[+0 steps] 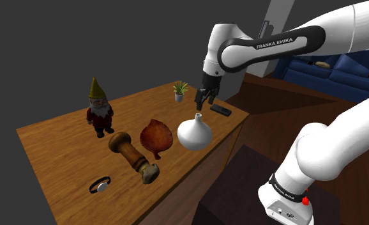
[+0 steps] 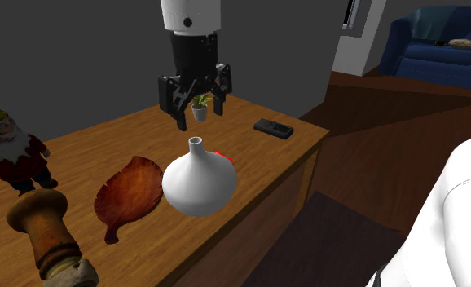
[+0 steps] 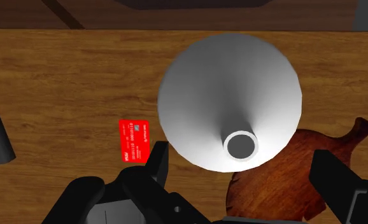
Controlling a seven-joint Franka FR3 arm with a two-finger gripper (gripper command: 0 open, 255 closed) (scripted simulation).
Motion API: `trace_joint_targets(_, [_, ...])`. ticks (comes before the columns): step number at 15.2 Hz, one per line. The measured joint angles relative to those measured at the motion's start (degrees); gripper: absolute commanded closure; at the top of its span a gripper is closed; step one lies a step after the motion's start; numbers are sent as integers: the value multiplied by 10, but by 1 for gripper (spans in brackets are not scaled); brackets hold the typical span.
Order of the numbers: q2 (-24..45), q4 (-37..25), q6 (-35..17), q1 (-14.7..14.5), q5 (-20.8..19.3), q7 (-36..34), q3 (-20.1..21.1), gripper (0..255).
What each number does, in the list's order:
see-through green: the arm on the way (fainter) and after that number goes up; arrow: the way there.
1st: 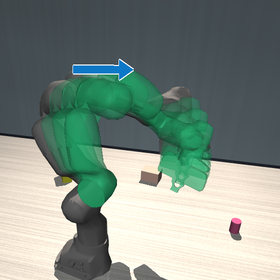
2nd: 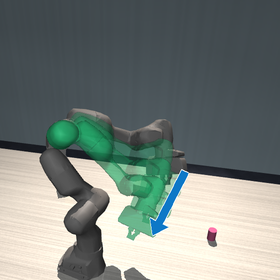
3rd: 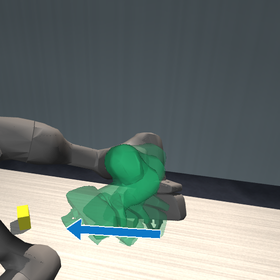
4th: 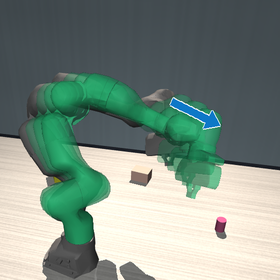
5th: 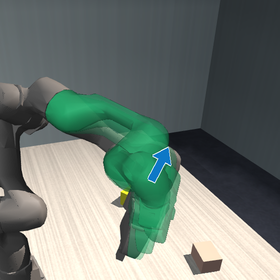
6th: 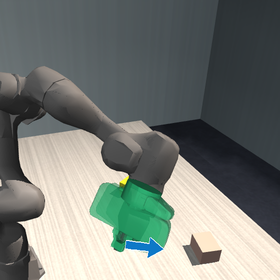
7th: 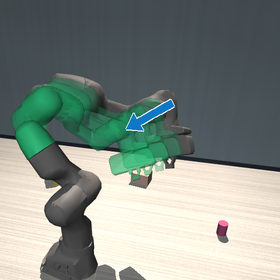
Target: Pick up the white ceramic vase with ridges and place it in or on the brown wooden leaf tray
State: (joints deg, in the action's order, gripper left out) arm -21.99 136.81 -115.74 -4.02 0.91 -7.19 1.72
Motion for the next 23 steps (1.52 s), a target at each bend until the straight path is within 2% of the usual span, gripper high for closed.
trace_joint_targets(2, [34, -2, -27, -3, -1, -6, 6, 0])
trace_joint_targets(9, [63, 28, -85, -4, -2, -8, 9, 0])
trace_joint_targets(16, [69, 33, -96, -4, -2, -9, 9, 0])
trace_joint_targets(17, [69, 33, -96, -4, -2, -9, 9, 255])
trace_joint_targets(23, [69, 33, -96, -4, -2, -9, 9, 255])
